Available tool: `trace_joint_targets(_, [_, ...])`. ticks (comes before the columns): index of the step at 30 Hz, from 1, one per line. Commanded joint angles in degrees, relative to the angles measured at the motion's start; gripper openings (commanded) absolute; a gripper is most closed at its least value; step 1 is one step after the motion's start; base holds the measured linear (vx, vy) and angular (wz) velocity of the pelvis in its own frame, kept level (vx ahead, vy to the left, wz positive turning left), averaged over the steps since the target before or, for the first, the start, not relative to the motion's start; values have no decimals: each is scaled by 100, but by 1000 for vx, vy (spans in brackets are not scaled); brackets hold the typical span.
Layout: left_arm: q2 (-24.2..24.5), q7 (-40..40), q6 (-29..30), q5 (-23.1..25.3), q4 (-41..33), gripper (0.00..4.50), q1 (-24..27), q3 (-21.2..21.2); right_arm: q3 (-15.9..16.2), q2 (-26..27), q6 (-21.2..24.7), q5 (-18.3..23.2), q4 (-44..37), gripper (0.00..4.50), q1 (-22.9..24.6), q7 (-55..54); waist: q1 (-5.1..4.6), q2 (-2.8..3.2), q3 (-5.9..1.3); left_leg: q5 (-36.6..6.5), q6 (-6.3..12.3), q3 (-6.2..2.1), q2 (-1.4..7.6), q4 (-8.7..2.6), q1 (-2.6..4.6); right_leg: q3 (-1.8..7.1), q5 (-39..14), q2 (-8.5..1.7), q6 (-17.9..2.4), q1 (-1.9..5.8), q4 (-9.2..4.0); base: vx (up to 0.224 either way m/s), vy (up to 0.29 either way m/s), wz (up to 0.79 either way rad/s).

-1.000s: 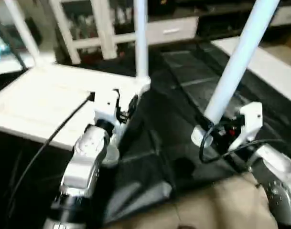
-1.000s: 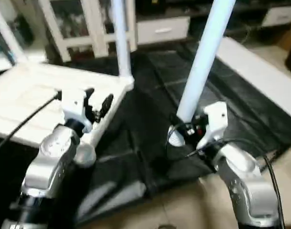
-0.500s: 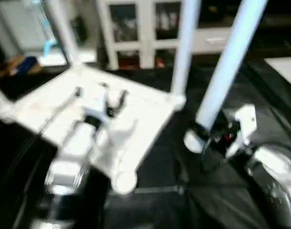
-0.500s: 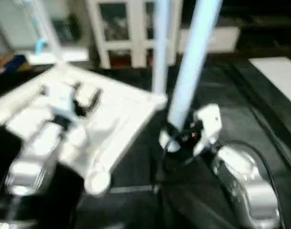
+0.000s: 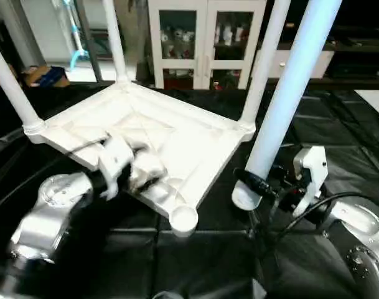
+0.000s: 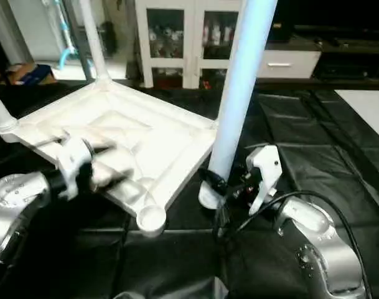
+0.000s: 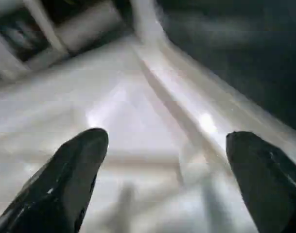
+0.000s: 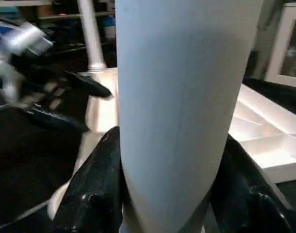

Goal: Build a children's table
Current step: Move to table

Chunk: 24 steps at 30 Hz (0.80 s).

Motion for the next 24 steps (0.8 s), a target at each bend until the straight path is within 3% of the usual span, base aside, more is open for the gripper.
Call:
trace_joint_targets(1, [265, -595, -162, 182, 281, 442, -283, -213, 22, -96, -25, 151, -168, 185, 24, 220, -41, 32, -221, -4080, -1131, -452, 652, -777, 247, 334, -1891, -590, -575, -22, -529, -55, 43, -13])
trace_joint_targets(3, [584, -1213, -214, 277, 648, 442, -560, -437, 49, -200, -54, 207, -197, 185, 95, 447, -23, 57, -202, -4357, -1208, -450, 652, -804, 271, 308, -2054, -614, -621, -55, -535, -27, 21, -6])
trace_joint_targets(5, [768, -1490, -627, 692, 1113, 442, -849, -766, 34, -250, -77, 194, -161, 185, 106, 525, -25, 67, -174, -4702, -1278, -443, 660, -871, 271, 277, -2171, -571, -591, -68, -538, 0, 0, 0])
trace_joint_targets(7, [754, -1527, -756, 806, 1321, 442, -974, -863, 19, -257, -74, 211, -157, 185, 96, 537, -14, 72, -174, -4944, -1332, -403, 651, -925, 276, 239, -2228, -532, -581, -66, -499, 0, 0, 0])
trace_joint_targets(10, [582, -1580, -1015, 969, 1755, 442, -1229, -1004, 7, -267, -53, 267, -191, 185, 99, 555, 35, 54, -154, -4964, -1325, -222, 622, -992, 302, 165, -2658, -481, -589, -91, -512, -19, 2, 0])
trace_joint_targets(12, [429, -1554, -1187, 1040, 2040, 442, -1404, -1090, 11, -271, -49, 292, -217, 185, 120, 573, 81, 6, -147, -4742, -1310, -21, 587, -1021, 351, 35, -3214, -430, -513, -86, -549, -57, 2, 1])
trace_joint_targets(13, [360, -1530, -1230, 1062, 2133, 442, -1462, -1123, 17, -272, -48, 299, -228, 185, 131, 579, 104, 7, -146, -4661, -1328, 18, 573, -1012, 370, 4, -3322, -429, -496, -88, -560, -60, -9, 5])
trace_joint_targets(14, [236, -1441, -1367, 1112, 2332, 442, -1561, -1145, 23, -272, -57, 299, -238, 185, 150, 590, 116, -20, -133, -4388, -1325, 66, 522, -827, 521, -38, -3606, -488, -469, -204, -737, -60, -9, 5])
trace_joint_targets(15, [100, -1338, -1526, 1156, 2554, 442, -1662, -1145, 27, -273, -64, 300, -246, 185, 165, 599, 37, -165, -59, -3375, -1088, -134, 294, 261, 1041, -31, -4534, -967, -358, -623, -1484, -89, 10, 4])
trace_joint_targets(16, [-130, -1184, -1728, 1191, 2913, 442, -1822, -1134, 34, -279, -67, 302, -264, 185, 187, 610, -105, -135, 63, -1108, -600, -567, 83, 1032, 933, 5, -5237, -1488, -480, -531, -1751, -70, 117, -36])
trace_joint_targets(17, [-181, -1124, -1779, 1231, 3024, 442, -1874, -1146, 35, -282, -67, 302, -266, 185, 188, 610, -228, -104, 84, -1617, -893, -729, 371, 536, 332, -610, -4466, -1377, 2, 349, -1242, -70, 117, -36])
trace_joint_targets(18, [-210, -1088, -1810, 1254, 3089, 442, -1904, -1152, 35, -284, -66, 302, -268, 185, 189, 610, -219, 288, -27, -3246, -1141, -820, 497, -82, 464, -676, -3269, -857, 46, 435, -844, 63, 244, -58])
trace_joint_targets(19, [-256, -1028, -1859, 1301, 3199, 442, -1955, -1166, 36, -288, -66, 303, -269, 185, 189, 609, -307, 315, 23, -5104, -1254, -997, 595, -807, 326, -543, -1655, -320, -43, 377, -254, 12, 197, -20])
trace_joint_targets(20, [-297, -1001, -1946, 1381, 3371, 442, -2031, -1215, 35, -294, -60, 308, -278, 185, 189, 606, -311, 374, -21, -6334, -946, -1126, 684, -1050, 279, -397, 680, -244, -135, 354, 37, 12, 197, -20])
trace_joint_targets(21, [-345, -905, -2039, 1463, 3548, 442, -2115, -1246, 33, -299, -54, 312, -288, 185, 186, 598, -516, 310, -140, -5546, -880, -1148, 576, -860, 588, -282, 1064, -328, -249, 159, -150, -38, 94, -1])
trace_joint_targets(22, [-448, -743, -2053, 1406, 3695, 442, -2198, -1142, 16, -302, -59, 299, -303, 185, 184, 571, -582, 268, -170, -4801, -947, -1142, 507, -780, 540, -221, 1010, -382, -303, 198, -230, 19, 68, -23])
trace_joint_targets(23, [-505, -660, -2028, 1329, 3736, 442, -2226, -1051, 5, -302, -66, 288, -309, 185, 183, 555, -624, 153, -293, -2091, -1001, -1118, 402, -560, 220, 2, 1033, -694, -424, 515, -369, 19, 68, -23])
trace_joint_targets(24, [-510, -652, -2018, 1313, 3730, 442, -2224, -1035, 2, -301, -65, 288, -311, 185, 185, 550, -574, 206, -244, -1699, -1066, -1128, 347, -611, 109, -20, 822, -695, -491, 555, -403, -78, 55, -43])
